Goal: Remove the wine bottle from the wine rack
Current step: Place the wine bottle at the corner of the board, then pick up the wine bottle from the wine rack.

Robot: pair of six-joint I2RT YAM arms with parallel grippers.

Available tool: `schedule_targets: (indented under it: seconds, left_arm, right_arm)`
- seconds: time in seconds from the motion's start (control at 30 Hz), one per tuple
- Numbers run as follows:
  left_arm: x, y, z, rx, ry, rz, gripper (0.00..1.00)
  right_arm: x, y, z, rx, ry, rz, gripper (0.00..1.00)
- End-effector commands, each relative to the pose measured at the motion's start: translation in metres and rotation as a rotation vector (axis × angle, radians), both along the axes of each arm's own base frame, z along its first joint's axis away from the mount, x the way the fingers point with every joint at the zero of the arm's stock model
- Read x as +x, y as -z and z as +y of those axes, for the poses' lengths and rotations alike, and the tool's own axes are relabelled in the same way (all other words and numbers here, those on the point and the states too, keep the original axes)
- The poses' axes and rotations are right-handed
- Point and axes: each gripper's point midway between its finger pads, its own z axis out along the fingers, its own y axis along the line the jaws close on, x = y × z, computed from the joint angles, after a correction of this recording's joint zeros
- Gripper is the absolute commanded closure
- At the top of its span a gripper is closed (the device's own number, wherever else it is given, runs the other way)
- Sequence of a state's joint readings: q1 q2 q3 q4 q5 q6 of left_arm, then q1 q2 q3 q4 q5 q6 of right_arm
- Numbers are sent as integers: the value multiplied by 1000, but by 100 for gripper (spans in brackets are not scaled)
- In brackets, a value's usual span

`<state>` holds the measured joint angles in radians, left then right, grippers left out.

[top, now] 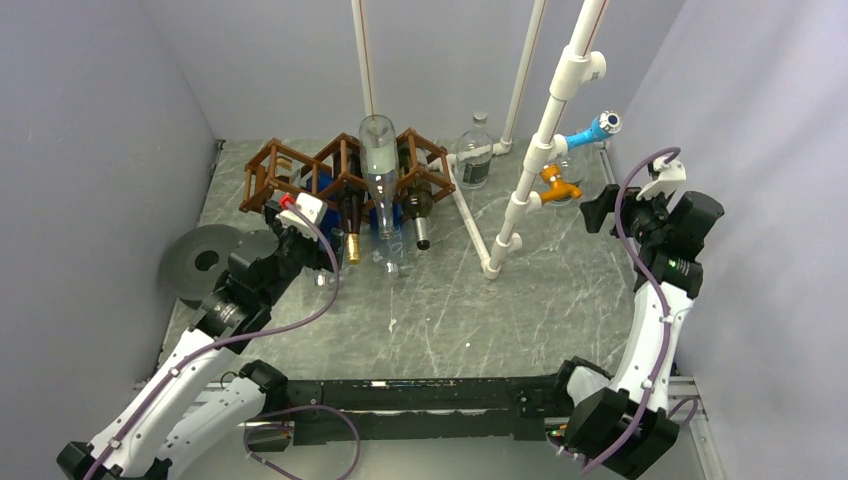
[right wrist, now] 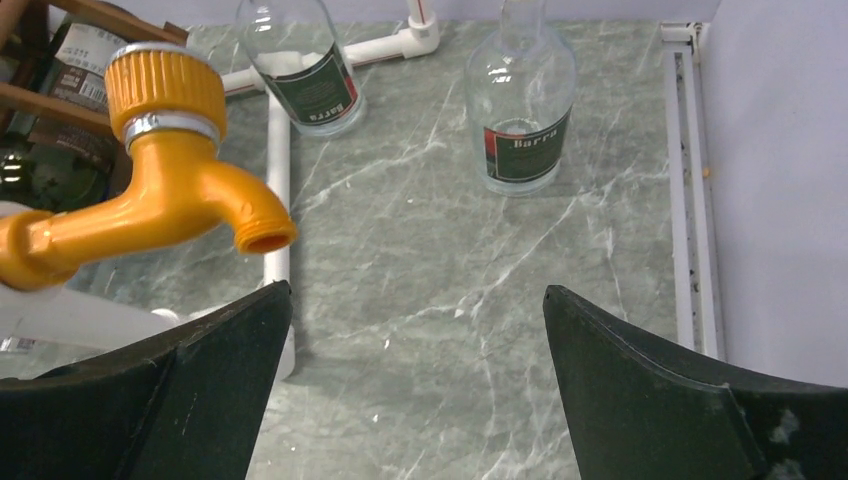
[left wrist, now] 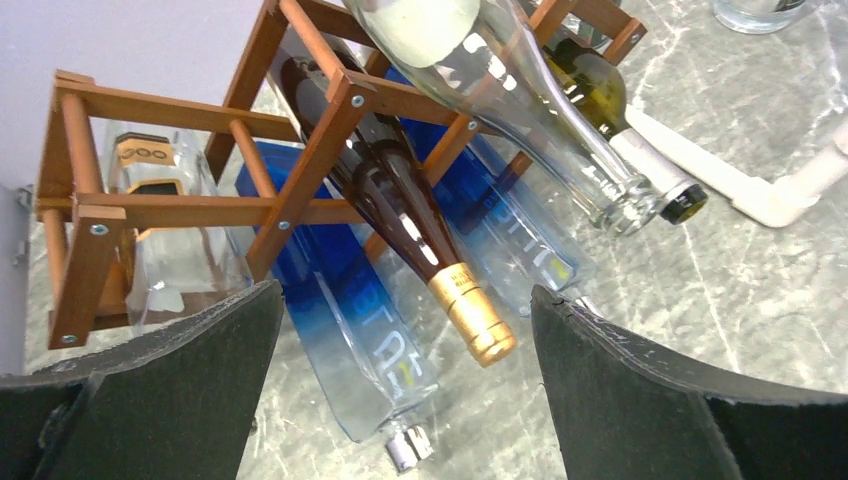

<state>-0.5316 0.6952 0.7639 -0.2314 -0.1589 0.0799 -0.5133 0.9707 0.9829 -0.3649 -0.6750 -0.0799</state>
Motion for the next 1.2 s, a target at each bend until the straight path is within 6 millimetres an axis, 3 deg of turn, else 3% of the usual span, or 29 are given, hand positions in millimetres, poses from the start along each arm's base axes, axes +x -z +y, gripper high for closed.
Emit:
schedule_targets:
  seconds: [0.0,0.37,0.8,1.17]
  left_arm:
    - [-14,-28,-8,-159,27,15,0]
    - [-38,-16,-18,-298,61,186,0]
    - [-55,-15,-12,-434,0,272,1]
    - [-51,-26,-41,-567,73,363,1]
  right_arm:
    - [-14,7,8,16,-22,21,0]
    - [-41,22,25,-25,-88,71,0]
    - [-69,30,72,27,-354,74,0]
    - [-88,41,104,90,-548,11,0]
